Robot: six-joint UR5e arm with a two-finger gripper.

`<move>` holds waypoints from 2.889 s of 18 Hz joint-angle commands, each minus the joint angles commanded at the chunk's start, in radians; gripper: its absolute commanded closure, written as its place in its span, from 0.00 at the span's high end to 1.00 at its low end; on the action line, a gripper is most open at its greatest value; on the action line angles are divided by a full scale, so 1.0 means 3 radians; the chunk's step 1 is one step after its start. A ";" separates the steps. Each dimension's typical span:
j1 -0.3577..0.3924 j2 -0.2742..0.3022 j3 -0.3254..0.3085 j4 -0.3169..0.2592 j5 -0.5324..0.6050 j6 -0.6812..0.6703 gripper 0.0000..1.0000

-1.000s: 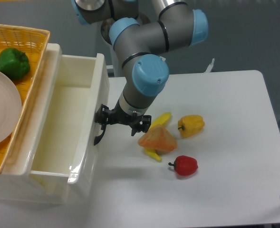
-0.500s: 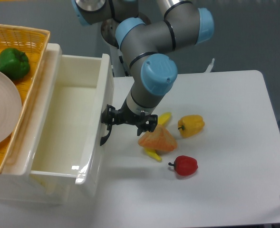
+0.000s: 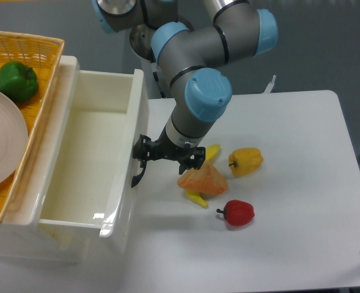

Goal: Slide open the top white drawer

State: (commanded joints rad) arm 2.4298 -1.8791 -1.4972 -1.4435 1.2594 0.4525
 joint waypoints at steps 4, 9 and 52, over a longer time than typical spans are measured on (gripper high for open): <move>0.0015 -0.0025 0.0031 0.0000 0.0000 0.0000 1.00; 0.0056 -0.0041 0.0036 0.0000 0.0000 0.0000 1.00; 0.0107 -0.0010 0.0031 -0.0102 -0.0138 0.0005 1.00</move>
State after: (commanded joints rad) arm 2.4620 -1.8822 -1.4880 -1.4742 1.2180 0.4541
